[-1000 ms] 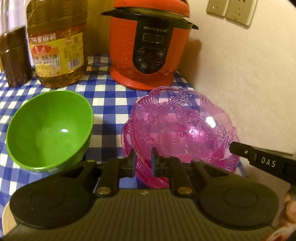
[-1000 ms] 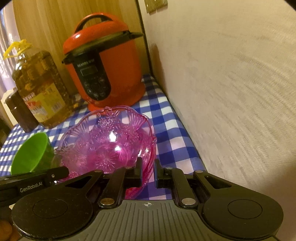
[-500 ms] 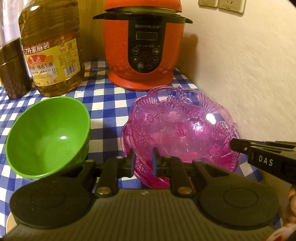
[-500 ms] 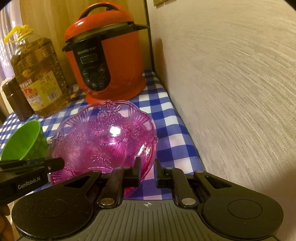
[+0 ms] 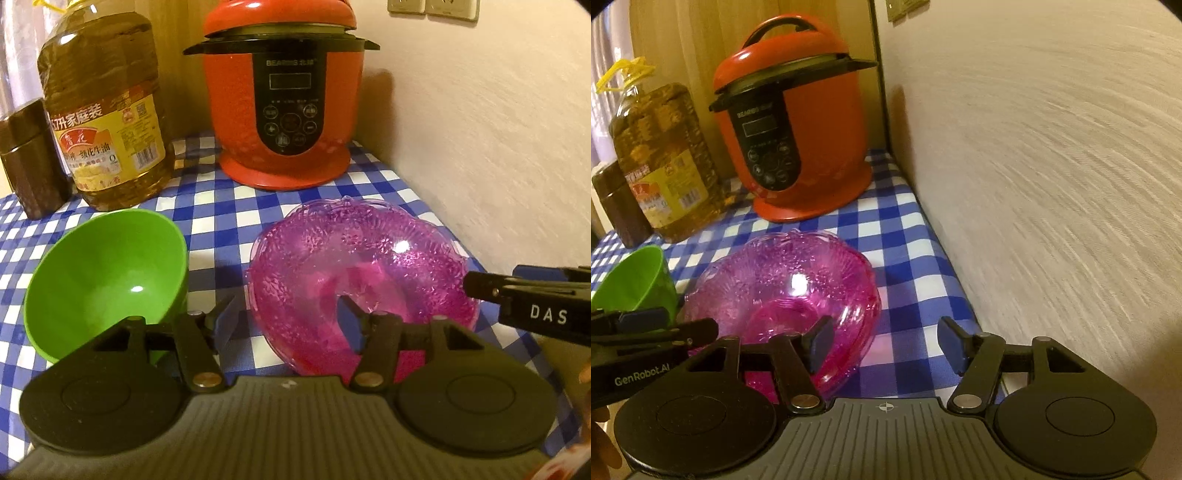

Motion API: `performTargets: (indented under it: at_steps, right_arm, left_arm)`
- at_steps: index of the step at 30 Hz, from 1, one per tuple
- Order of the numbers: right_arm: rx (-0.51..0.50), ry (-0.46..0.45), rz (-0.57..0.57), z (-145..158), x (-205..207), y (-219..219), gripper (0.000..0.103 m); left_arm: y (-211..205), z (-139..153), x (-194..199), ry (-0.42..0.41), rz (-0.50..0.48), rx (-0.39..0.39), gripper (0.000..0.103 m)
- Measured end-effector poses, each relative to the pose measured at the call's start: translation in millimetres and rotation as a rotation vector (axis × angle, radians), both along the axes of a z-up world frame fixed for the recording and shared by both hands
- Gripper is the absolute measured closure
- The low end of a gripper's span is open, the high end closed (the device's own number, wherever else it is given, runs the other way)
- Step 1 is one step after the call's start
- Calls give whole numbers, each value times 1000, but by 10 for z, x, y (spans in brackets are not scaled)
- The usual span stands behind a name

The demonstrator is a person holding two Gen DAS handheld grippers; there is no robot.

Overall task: Organize plates and bowls
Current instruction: 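Open both tools to release the plate and pull back, then move both tools back toward the white container and steel bowl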

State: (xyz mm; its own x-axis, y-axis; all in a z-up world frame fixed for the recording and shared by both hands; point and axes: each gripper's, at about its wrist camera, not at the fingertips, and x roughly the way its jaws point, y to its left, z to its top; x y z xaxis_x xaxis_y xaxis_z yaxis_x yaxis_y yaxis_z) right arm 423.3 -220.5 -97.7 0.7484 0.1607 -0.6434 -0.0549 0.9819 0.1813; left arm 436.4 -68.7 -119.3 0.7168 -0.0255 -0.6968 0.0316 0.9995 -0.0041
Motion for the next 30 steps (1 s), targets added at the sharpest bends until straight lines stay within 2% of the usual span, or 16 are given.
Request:
performTargets:
  at_steps: [7,15,30]
  right_arm:
    - [8,-12,8,94,-102,15,41]
    - [7,-15,7,312,-348,80,41]
    - [59,-34,0,849,-1207,148,41]
  left_arm:
    - [44,72,-87,-8,9,-35,47]
    - [118,310,-311,-8,18,-94,47]
    - [345,770,-1304,-2,44,-190,47]
